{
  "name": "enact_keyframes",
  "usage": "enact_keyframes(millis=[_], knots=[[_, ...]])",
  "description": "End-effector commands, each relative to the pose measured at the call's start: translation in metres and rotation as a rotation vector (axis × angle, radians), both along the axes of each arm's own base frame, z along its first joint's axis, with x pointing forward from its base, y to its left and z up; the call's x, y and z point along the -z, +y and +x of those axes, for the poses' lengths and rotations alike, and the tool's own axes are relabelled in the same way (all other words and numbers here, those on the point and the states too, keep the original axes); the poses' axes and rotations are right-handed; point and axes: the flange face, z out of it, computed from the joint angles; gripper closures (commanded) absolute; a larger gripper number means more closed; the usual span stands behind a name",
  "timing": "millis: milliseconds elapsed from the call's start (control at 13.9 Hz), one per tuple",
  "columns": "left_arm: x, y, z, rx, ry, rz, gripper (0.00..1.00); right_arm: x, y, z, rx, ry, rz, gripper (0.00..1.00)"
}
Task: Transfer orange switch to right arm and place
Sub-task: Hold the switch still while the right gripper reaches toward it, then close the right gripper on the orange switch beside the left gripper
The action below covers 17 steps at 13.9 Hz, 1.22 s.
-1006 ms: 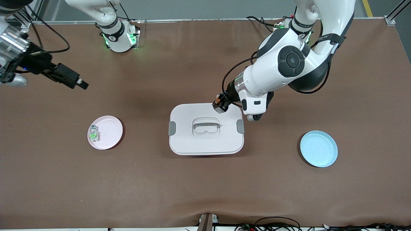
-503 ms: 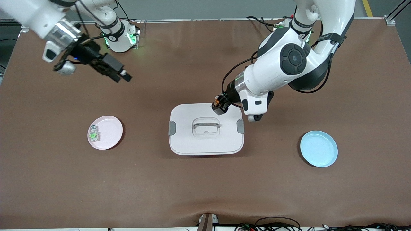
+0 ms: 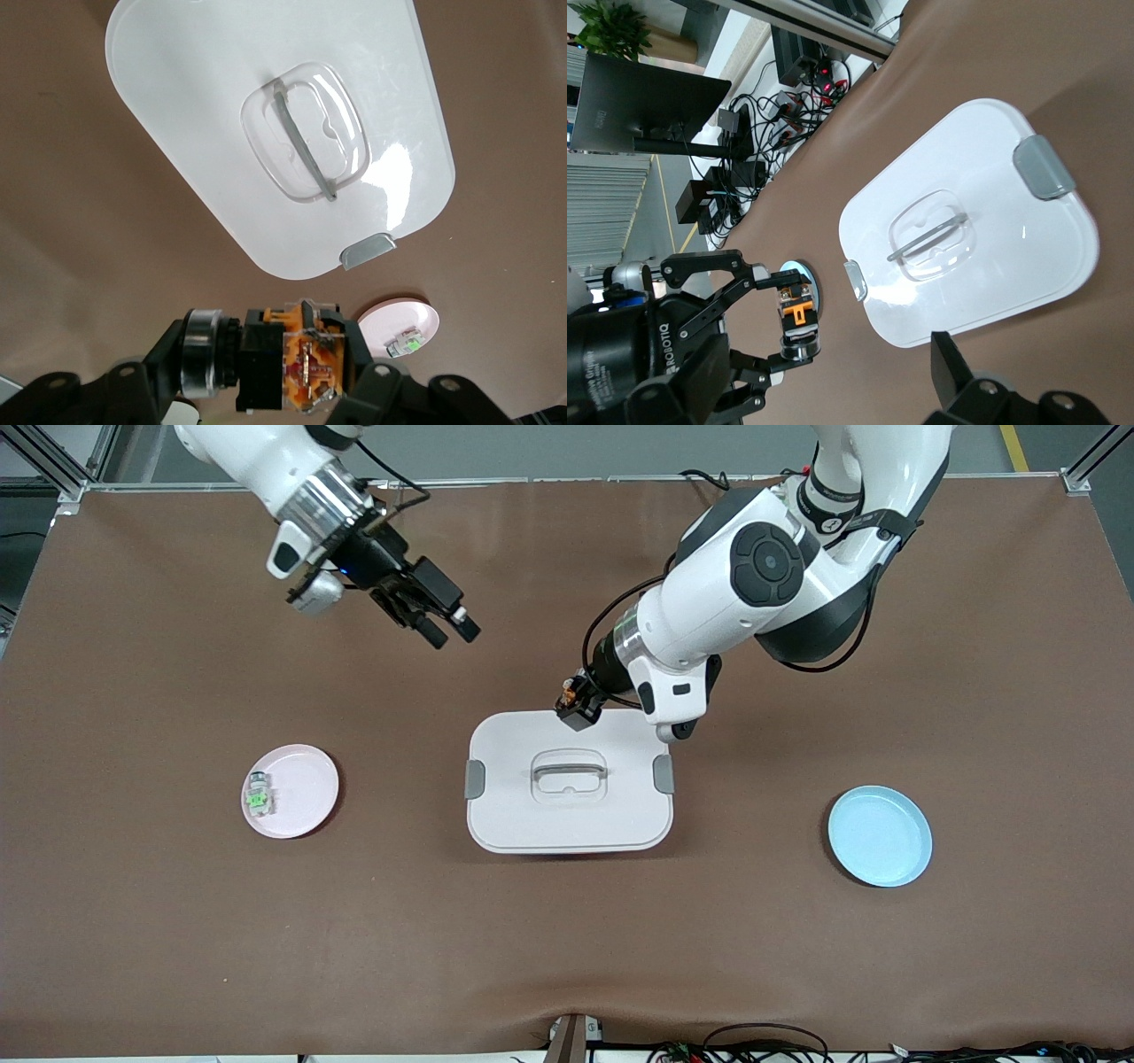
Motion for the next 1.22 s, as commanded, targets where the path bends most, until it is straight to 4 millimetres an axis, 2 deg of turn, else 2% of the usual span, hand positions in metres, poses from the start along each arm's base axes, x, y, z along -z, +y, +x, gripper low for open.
enact_keyframes(millis=[0,359,718,1006,1077,1149], knots=[[-0.005,-0.012,-0.007,-0.018,0.014,-0.011,1.00,0.018,0.022,-0.006,0.035,0.003,0.049,0.00],[-0.004,-0.025,-0.018,-0.014,0.024,-0.007,1.00,0.049,0.052,-0.002,0.026,-0.020,0.021,0.00],[-0.003,-0.031,-0.023,-0.010,0.029,-0.005,1.00,0.058,0.081,0.011,0.004,-0.017,0.020,0.00],[-0.003,-0.031,-0.024,-0.009,0.029,-0.004,1.00,0.061,0.087,0.012,-0.012,-0.026,0.009,0.00],[-0.003,-0.032,-0.024,-0.008,0.029,-0.005,1.00,0.061,0.089,0.010,-0.018,-0.026,0.009,0.02],[-0.003,-0.032,-0.024,-0.008,0.029,-0.005,1.00,0.062,0.091,0.009,-0.020,-0.026,0.008,0.11]])
